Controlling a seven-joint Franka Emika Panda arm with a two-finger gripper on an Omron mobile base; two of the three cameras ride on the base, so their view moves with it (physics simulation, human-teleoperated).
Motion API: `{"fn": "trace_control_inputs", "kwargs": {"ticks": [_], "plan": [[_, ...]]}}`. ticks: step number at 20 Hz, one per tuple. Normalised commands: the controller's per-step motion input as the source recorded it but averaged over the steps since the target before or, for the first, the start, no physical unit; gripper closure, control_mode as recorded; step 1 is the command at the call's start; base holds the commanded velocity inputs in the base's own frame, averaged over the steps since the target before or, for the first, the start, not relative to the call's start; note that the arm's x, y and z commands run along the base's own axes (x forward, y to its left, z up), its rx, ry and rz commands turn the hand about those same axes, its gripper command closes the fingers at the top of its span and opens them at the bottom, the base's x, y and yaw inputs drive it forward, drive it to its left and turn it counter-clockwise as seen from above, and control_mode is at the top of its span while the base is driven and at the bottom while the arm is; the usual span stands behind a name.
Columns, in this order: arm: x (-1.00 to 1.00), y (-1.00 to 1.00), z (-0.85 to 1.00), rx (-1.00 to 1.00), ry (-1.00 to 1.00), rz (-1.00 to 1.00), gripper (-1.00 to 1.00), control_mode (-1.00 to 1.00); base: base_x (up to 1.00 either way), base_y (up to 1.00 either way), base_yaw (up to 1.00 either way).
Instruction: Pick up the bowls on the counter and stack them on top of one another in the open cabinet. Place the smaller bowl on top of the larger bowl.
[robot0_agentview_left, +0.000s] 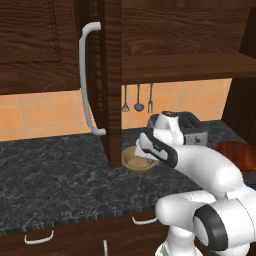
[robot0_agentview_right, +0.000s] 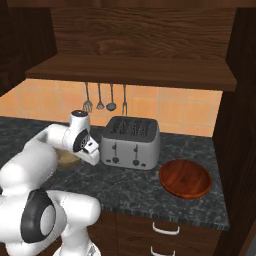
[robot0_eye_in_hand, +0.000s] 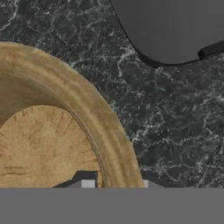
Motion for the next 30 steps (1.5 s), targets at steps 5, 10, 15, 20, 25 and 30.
{"fn": "trace_control_inputs", "kwargs": {"ticks": [5,10,15,20,25,30], "plan": [[-0.94,-1.00,0.58,0.05,-0.01,-0.33,1.00,-1.00,0.00,0.00,0.00],[-0.15,-1.00,0.57,0.00,0.00,-0.43,1.00,-1.00,0.00,0.00,0.00],[0.11,-1.00,0.48,0.01,0.06,-0.47,1.00,-1.00,0.00,0.00,0.00],[0.16,-1.00,0.36,0.00,0.04,-0.45,1.00,-1.00,0.00,0.00,0.00],[0.24,-1.00,0.35,0.02,0.06,-0.43,1.00,-1.00,0.00,0.00,0.00],[0.33,-1.00,0.22,0.11,0.10,-0.35,1.00,-1.00,0.00,0.00,0.00]]}}
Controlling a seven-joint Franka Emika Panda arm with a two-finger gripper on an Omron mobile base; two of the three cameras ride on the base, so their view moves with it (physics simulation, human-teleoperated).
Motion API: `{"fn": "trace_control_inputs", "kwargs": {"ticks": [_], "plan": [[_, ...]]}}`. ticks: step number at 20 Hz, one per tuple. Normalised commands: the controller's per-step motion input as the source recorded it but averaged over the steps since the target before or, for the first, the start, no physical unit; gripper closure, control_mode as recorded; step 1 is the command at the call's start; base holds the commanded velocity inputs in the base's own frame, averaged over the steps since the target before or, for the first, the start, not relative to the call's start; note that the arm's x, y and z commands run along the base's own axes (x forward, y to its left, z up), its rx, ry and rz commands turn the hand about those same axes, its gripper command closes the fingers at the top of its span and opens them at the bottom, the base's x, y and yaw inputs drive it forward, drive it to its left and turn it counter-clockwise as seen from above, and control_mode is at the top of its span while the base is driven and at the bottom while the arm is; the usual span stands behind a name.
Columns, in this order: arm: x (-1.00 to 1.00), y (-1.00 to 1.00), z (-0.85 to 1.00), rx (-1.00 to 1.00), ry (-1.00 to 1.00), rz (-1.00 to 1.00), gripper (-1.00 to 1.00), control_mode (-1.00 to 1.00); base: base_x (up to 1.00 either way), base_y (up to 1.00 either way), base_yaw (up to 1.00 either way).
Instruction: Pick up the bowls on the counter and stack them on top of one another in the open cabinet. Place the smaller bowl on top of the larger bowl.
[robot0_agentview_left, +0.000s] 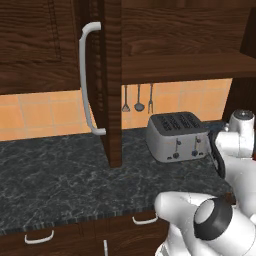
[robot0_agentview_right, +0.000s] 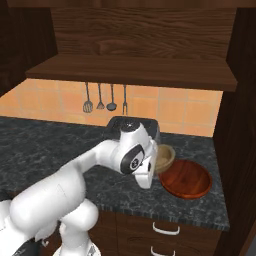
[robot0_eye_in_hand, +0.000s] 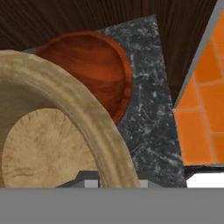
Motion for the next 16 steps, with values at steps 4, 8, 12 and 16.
{"fn": "trace_control_inputs", "kwargs": {"ticks": [4,8,12,16], "plan": [[0.63,-1.00,-0.03,0.20,0.16,-0.12,1.00,-1.00,0.00,0.00,0.00],[0.61,-0.96,-0.45,0.14,0.04,0.00,1.00,-1.00,0.00,0.00,0.00],[0.13,-0.36,-0.25,0.07,0.00,0.00,1.00,-1.00,0.00,0.00,0.00],[0.09,-0.20,-0.37,0.00,0.00,0.00,1.00,-1.00,0.00,0.00,0.00]]}}
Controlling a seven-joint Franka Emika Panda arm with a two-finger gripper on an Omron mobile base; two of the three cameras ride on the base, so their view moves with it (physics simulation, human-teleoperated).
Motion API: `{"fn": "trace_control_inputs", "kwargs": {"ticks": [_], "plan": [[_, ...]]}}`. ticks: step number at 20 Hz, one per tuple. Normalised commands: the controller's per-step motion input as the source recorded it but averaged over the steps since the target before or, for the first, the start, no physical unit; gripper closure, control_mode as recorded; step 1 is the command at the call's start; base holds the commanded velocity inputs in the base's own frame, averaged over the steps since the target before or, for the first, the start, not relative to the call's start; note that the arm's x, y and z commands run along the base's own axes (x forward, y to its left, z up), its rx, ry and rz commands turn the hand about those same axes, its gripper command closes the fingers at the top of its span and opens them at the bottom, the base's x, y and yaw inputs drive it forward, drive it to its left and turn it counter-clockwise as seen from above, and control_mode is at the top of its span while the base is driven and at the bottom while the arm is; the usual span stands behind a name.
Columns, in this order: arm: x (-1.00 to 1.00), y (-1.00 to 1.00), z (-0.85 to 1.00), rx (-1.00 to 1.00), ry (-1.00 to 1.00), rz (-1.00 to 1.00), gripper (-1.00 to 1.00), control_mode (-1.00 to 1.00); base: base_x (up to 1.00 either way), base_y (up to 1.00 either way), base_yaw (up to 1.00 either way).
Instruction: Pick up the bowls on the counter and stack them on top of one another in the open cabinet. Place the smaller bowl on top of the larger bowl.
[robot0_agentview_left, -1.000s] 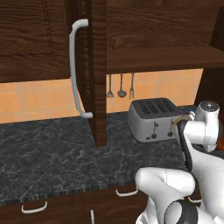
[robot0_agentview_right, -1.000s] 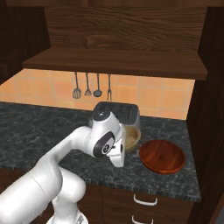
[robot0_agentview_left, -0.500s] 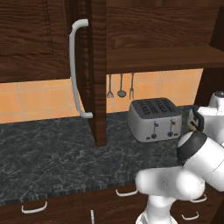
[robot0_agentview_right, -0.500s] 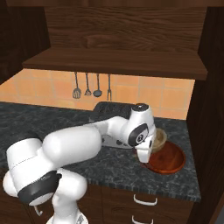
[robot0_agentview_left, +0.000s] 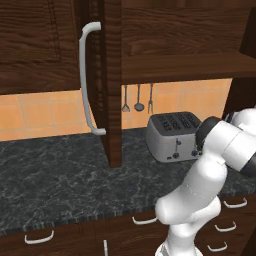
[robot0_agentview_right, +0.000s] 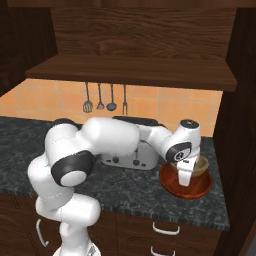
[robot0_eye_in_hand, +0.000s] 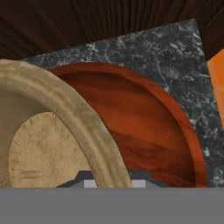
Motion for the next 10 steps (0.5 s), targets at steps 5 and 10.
{"fn": "trace_control_inputs", "kwargs": {"ticks": [5,10], "plan": [[0.19,-0.18,-0.62,0.00,0.00,0.00,1.00,-1.00,0.00,0.00,0.00],[0.32,-0.09,-0.32,0.00,-0.02,0.00,1.00,-1.00,0.00,0.00,0.00]]}}
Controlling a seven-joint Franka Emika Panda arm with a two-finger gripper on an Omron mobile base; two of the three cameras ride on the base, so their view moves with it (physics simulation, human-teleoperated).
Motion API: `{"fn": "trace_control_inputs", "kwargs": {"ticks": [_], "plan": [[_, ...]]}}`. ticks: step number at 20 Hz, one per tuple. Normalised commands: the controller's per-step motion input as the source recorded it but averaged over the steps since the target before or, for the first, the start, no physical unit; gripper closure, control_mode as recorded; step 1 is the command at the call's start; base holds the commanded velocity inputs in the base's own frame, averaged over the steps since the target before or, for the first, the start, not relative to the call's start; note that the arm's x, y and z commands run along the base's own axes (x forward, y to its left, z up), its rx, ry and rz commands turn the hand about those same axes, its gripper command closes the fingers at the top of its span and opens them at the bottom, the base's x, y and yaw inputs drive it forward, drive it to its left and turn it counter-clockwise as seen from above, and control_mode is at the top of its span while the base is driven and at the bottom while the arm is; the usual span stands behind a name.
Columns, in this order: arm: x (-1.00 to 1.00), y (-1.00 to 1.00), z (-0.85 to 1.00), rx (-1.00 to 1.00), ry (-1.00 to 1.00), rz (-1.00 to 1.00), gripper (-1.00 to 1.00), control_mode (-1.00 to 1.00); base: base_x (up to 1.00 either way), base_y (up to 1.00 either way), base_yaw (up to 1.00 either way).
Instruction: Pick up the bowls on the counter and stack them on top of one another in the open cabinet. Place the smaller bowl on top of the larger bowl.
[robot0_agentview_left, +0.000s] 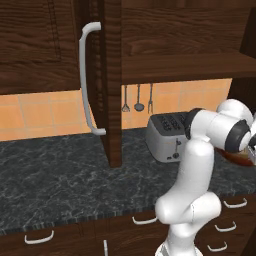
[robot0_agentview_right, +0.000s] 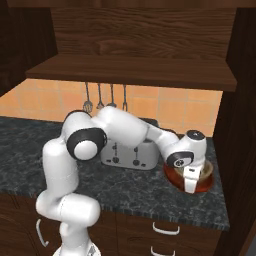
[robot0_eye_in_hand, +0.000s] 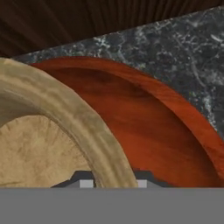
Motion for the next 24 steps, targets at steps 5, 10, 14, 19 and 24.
{"fn": "trace_control_inputs", "kwargs": {"ticks": [5,10,14,19,24], "plan": [[-0.13,-0.01,0.29,0.05,-0.07,0.01,-1.00,-1.00,0.00,0.00,0.00],[-0.62,0.08,0.78,0.05,-0.15,0.11,-1.00,-1.00,0.00,0.00,0.00],[-0.98,0.36,-0.07,0.00,-0.01,0.27,-1.00,-1.00,0.00,0.00,0.00],[-0.21,0.93,-0.14,0.00,0.00,0.20,-1.00,-1.00,0.00,0.00,0.00],[0.01,0.79,-0.21,-0.01,0.00,0.05,-1.00,-1.00,0.00,0.00,0.00]]}}
